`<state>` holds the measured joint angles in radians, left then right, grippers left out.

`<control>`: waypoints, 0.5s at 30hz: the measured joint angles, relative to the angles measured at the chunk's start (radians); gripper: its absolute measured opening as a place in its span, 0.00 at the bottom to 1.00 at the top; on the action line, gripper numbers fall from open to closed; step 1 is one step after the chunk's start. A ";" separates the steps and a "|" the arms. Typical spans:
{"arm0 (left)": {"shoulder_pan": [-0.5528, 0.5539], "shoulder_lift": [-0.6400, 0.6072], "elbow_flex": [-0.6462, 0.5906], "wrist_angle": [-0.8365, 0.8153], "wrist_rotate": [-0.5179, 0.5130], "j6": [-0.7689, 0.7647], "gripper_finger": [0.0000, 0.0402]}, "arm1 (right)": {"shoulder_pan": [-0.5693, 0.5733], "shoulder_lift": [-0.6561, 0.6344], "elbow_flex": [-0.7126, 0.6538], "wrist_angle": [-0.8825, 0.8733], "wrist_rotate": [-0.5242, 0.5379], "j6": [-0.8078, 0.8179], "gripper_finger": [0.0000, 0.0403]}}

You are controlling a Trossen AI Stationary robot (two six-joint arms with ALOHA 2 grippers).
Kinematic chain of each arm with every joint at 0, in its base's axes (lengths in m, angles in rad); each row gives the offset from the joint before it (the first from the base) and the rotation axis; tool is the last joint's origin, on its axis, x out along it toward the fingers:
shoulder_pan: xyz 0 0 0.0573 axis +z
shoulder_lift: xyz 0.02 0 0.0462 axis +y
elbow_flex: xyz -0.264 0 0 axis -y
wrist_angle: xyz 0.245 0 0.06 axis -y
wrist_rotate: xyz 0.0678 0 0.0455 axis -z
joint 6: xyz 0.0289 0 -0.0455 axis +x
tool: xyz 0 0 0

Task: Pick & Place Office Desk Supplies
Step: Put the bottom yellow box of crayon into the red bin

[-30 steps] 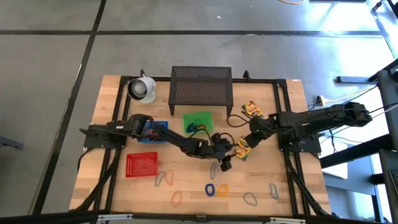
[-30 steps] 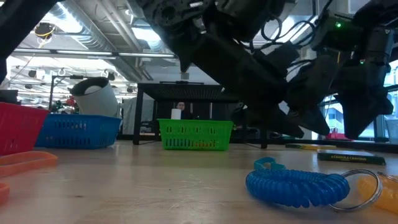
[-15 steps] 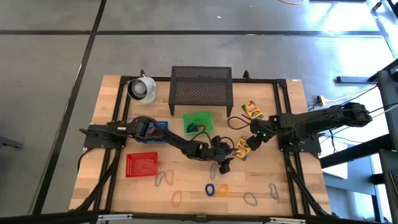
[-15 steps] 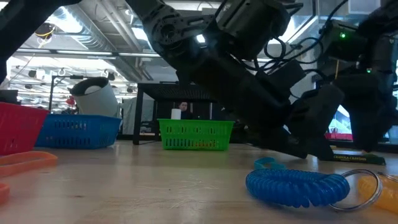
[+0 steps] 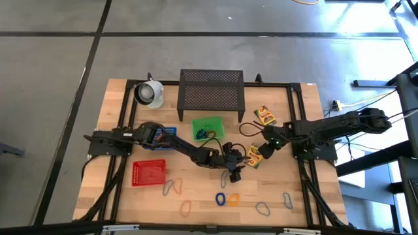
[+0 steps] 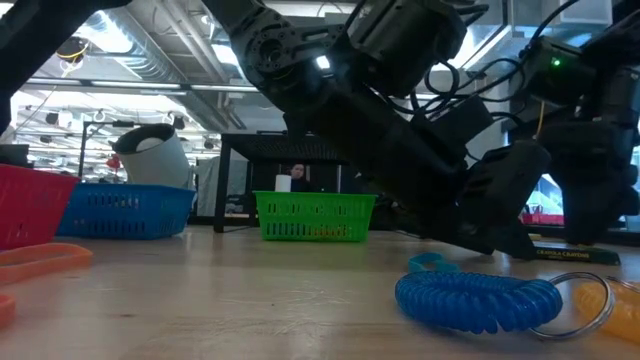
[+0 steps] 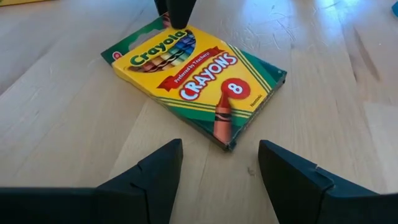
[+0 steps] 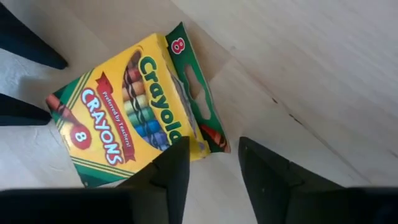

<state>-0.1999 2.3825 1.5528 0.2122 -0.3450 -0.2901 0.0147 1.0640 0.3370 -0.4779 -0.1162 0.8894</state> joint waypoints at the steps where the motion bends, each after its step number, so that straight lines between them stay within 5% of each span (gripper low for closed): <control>1: 0.001 0.000 0.000 0.000 0.000 0.001 0.52 | 0.000 0.001 -0.001 0.006 0.000 0.000 0.33; 15: 0.010 0.000 0.000 -0.023 0.034 0.016 0.52 | 0.000 0.003 -0.003 0.044 -0.002 0.036 0.37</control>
<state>-0.1898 2.3825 1.5527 0.1887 -0.3108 -0.2742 0.0147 1.0674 0.3344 -0.4335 -0.1186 0.9252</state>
